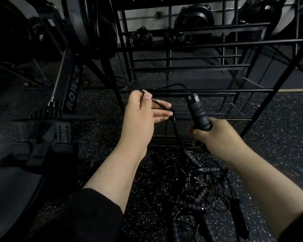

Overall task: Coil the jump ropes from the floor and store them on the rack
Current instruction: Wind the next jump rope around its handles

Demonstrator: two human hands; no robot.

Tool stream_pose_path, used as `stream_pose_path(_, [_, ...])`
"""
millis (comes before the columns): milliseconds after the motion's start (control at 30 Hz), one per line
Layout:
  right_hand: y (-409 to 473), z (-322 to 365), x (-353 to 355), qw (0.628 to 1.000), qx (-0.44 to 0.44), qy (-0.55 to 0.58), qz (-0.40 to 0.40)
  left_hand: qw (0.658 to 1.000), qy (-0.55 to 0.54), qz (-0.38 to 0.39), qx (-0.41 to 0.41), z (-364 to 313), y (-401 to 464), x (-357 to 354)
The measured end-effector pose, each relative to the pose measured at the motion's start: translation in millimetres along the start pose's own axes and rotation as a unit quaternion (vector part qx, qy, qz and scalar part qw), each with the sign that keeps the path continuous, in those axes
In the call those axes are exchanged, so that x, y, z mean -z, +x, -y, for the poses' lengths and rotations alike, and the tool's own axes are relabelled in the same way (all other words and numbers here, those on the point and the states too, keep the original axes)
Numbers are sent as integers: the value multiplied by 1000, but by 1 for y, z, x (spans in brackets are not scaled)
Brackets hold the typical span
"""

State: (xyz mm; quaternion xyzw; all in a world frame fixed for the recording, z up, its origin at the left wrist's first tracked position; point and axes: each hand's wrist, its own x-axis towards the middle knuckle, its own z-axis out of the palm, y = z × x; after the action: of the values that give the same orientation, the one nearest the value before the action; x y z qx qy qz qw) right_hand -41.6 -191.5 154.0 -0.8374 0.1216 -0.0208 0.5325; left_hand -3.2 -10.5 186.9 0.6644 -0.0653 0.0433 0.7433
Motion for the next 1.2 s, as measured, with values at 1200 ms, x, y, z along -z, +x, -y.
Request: stream_pose_path(1200, [-6, 37, 49, 963, 105, 249, -11, 933, 328, 95, -111, 16, 2, -5])
